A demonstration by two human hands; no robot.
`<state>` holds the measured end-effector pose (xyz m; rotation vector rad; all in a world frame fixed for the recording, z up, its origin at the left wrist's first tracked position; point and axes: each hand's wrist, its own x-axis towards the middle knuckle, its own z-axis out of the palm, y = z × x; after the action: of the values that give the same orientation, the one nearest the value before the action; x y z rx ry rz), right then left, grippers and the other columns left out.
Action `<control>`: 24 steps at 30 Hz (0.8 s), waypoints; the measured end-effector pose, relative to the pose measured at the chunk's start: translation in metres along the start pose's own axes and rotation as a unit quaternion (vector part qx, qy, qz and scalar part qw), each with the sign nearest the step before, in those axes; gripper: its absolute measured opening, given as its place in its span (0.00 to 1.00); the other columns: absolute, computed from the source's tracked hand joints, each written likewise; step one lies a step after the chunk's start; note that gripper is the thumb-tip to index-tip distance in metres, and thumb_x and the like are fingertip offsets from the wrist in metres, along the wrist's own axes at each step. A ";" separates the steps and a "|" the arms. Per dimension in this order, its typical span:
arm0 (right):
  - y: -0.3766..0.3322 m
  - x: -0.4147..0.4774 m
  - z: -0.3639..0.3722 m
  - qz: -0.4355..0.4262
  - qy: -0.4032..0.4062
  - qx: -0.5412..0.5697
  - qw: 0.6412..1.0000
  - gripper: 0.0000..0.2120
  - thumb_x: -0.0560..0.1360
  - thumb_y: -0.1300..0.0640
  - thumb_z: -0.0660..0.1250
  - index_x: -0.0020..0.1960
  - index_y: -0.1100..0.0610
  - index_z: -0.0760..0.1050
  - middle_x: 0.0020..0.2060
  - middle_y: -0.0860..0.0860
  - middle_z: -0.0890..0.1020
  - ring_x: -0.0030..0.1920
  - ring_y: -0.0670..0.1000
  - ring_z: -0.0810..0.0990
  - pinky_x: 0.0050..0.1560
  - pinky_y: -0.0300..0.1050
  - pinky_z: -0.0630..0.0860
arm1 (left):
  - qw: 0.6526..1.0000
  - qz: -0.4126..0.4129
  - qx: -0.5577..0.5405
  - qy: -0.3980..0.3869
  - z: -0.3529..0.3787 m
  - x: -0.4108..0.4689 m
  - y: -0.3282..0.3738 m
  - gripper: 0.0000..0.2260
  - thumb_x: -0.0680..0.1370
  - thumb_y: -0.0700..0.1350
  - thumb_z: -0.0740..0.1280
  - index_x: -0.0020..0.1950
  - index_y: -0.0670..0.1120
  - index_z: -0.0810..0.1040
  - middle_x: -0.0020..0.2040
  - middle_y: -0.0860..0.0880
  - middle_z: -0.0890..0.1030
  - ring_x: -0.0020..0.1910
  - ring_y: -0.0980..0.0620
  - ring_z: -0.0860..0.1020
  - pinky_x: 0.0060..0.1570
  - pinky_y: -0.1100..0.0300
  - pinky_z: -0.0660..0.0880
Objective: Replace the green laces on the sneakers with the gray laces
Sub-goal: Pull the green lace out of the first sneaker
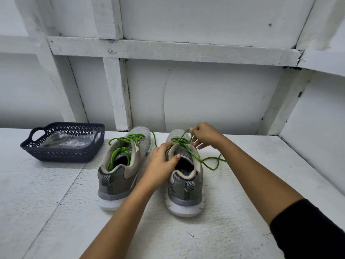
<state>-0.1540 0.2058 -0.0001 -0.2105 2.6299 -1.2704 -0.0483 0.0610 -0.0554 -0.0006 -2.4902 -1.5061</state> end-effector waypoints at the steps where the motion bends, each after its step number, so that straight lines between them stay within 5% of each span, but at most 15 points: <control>1: 0.002 -0.002 -0.002 0.004 -0.031 -0.017 0.999 0.13 0.81 0.54 0.58 0.41 0.61 0.71 0.34 0.54 0.76 0.31 0.49 0.77 0.30 0.41 0.75 | 1.000 -0.001 0.000 0.003 0.000 0.000 0.001 0.20 0.77 0.44 0.67 0.68 0.47 0.70 0.65 0.46 0.70 0.66 0.50 0.68 0.67 0.56 0.65; 5: 0.005 -0.008 -0.006 -0.012 -0.091 -0.040 0.995 0.13 0.79 0.59 0.63 0.35 0.58 0.70 0.32 0.52 0.76 0.30 0.45 0.76 0.29 0.35 0.74 | 1.000 -0.004 0.003 0.008 -0.001 -0.001 0.003 0.20 0.77 0.44 0.67 0.68 0.47 0.70 0.65 0.46 0.69 0.66 0.51 0.67 0.65 0.60 0.63; 11: -0.005 -0.003 -0.019 -0.013 0.042 0.166 0.985 0.13 0.82 0.58 0.57 0.39 0.59 0.69 0.33 0.54 0.77 0.28 0.47 0.77 0.29 0.38 0.75 | 1.000 -0.013 -0.003 0.004 -0.001 -0.003 0.005 0.20 0.77 0.45 0.66 0.69 0.48 0.69 0.66 0.46 0.67 0.66 0.51 0.66 0.64 0.62 0.62; 15: 0.000 -0.007 -0.014 0.022 0.001 0.060 0.998 0.14 0.80 0.52 0.60 0.42 0.61 0.74 0.33 0.53 0.76 0.31 0.48 0.75 0.32 0.39 0.73 | 1.000 -0.012 -0.025 -0.003 0.000 -0.004 0.004 0.18 0.77 0.44 0.67 0.66 0.47 0.72 0.64 0.46 0.71 0.64 0.50 0.70 0.67 0.53 0.66; 18: 0.006 -0.011 -0.001 -0.002 -0.043 -0.026 0.999 0.11 0.78 0.58 0.64 0.38 0.60 0.73 0.32 0.52 0.75 0.30 0.46 0.74 0.30 0.37 0.72 | 0.999 -0.008 -0.031 -0.004 0.000 -0.004 0.005 0.17 0.77 0.43 0.66 0.66 0.46 0.73 0.62 0.46 0.73 0.63 0.50 0.71 0.65 0.49 0.68; 24: -0.008 0.000 -0.013 -0.024 0.100 0.133 0.986 0.14 0.82 0.58 0.56 0.38 0.58 0.69 0.31 0.54 0.77 0.23 0.44 0.77 0.25 0.37 0.76 | 1.000 -0.005 -0.030 -0.005 -0.001 -0.004 0.004 0.17 0.77 0.44 0.66 0.66 0.48 0.72 0.63 0.47 0.73 0.63 0.51 0.70 0.64 0.51 0.68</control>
<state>-0.1568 0.2110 0.0140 -0.1067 2.5887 -1.7231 -0.0433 0.0626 -0.0519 -0.0055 -2.4554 -1.5872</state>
